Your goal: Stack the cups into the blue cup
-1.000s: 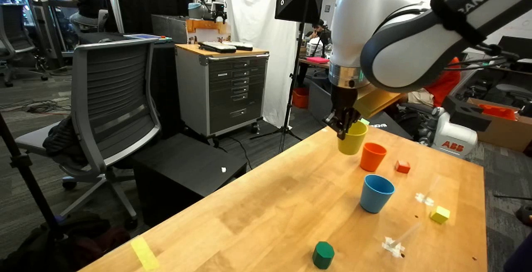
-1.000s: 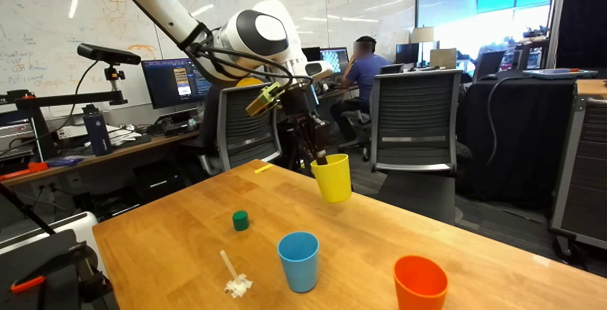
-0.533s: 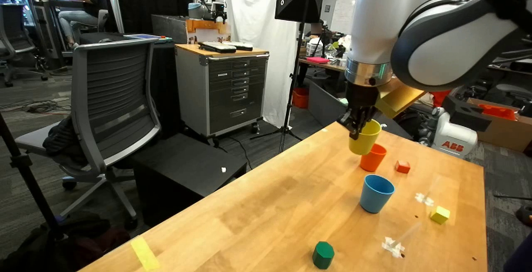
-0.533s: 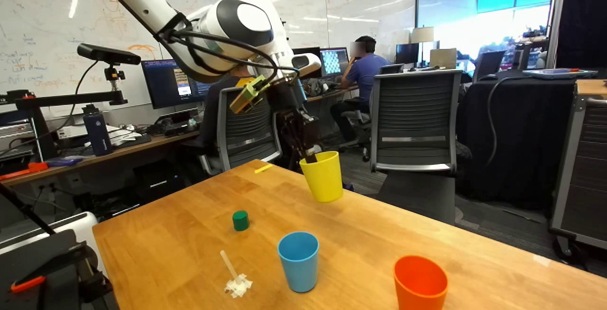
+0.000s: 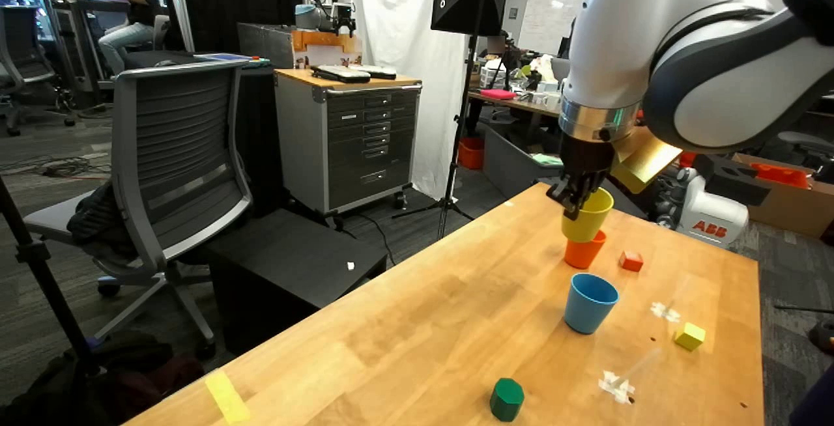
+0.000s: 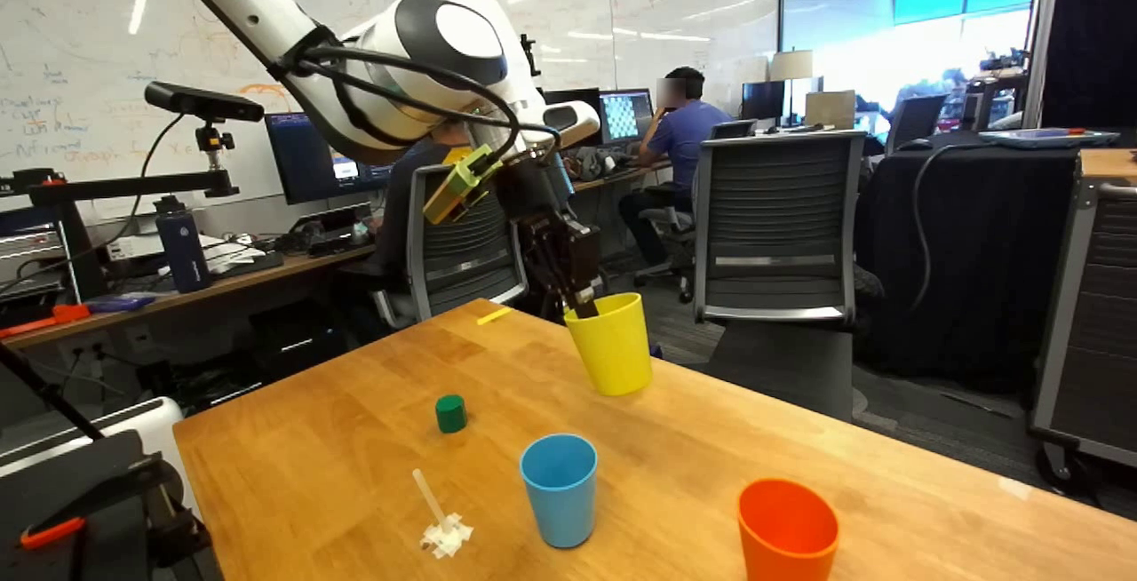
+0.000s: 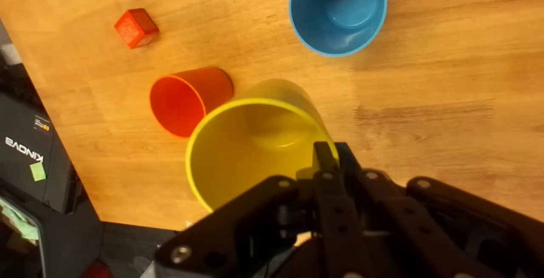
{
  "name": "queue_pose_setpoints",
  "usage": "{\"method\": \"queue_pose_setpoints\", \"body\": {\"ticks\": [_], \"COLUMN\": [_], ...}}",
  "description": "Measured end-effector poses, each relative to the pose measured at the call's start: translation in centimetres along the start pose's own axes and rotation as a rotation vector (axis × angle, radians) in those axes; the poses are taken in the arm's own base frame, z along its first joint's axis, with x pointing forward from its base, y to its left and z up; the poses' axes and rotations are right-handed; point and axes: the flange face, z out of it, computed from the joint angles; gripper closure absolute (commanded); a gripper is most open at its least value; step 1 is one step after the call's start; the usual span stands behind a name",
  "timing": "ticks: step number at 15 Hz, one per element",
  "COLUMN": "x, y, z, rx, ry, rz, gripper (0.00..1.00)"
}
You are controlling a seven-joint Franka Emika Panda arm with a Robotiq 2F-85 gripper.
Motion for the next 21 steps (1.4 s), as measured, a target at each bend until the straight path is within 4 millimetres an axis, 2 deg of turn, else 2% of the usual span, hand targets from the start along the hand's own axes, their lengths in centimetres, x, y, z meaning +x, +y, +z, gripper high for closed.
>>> {"method": "queue_pose_setpoints", "body": {"ticks": [10, 21], "x": [-3.4, -7.2], "y": [-0.5, -2.0], "z": [2.3, 2.6], "rx": [-0.058, -0.090], "ry": [0.053, 0.123], "rz": [-0.151, -0.286], "gripper": [0.99, 0.99]}}
